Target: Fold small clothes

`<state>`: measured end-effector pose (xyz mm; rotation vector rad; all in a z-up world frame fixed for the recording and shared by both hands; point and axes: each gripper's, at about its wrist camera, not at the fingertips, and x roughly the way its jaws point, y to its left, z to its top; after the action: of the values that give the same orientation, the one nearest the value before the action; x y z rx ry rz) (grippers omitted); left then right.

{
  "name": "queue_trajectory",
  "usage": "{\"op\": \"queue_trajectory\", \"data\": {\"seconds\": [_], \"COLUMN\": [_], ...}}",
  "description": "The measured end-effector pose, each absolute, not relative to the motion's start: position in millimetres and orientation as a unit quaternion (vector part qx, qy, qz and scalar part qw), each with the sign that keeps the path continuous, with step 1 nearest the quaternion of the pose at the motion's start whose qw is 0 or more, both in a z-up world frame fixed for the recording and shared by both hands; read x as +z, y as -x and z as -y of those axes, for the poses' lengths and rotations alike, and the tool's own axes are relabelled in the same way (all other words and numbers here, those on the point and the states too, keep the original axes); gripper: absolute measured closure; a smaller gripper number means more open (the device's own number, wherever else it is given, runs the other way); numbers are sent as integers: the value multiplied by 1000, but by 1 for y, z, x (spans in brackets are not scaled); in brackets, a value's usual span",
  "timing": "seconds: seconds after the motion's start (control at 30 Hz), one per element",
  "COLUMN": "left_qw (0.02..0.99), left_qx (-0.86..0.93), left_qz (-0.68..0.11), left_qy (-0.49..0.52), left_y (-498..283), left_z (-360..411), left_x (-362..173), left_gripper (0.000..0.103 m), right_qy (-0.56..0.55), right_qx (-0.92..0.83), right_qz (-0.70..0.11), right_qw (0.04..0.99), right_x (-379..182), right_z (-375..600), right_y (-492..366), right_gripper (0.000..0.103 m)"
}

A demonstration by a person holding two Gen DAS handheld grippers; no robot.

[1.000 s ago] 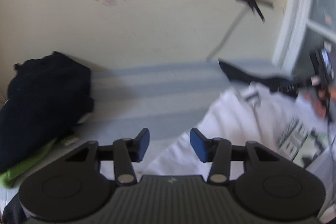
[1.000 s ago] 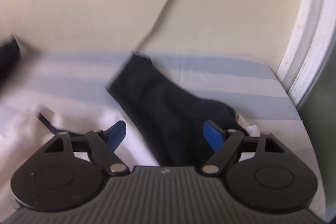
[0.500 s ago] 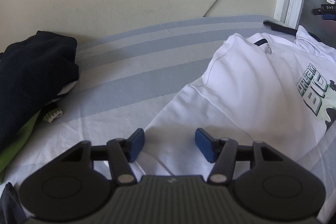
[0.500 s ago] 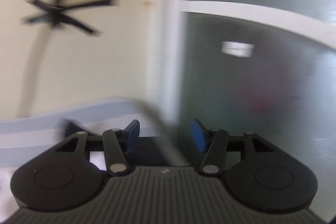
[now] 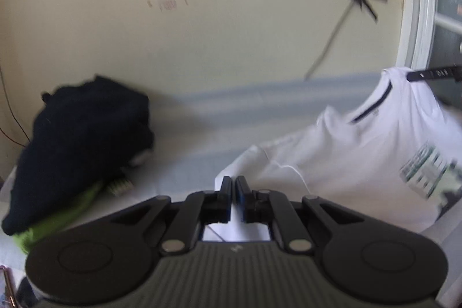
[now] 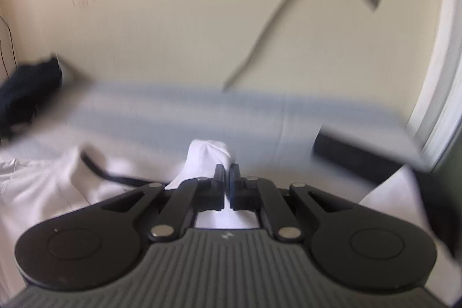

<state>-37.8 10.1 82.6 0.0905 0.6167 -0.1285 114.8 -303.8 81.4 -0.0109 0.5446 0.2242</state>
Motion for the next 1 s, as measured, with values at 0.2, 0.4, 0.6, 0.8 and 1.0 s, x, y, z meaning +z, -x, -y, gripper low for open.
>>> {"op": "queue_trajectory", "data": {"seconds": [0.2,0.4,0.6,0.8,1.0], "left_qw": [990,999,985,967,982], "left_qx": [-39,-23,-2,54,81], "left_qz": [-130,47,172,249,171], "left_qy": [-22,0,-7,-18,-30], "left_y": [88,145,198,223,165], "left_z": [-11,-9,0,5,4], "left_x": [176,277,352,398,388], "left_gripper": [99,99,99,99,99], "right_qy": [-6,3,-18,-19,-26], "right_qx": [83,79,91,111,120], "right_qz": [-64,143,257,289,215], "right_qw": [995,986,962,951,969], "right_x": [196,286,358,408,397], "right_z": [318,345,359,351,317], "right_y": [-16,76,115,133,89], "right_gripper": [97,97,97,97,97]}}
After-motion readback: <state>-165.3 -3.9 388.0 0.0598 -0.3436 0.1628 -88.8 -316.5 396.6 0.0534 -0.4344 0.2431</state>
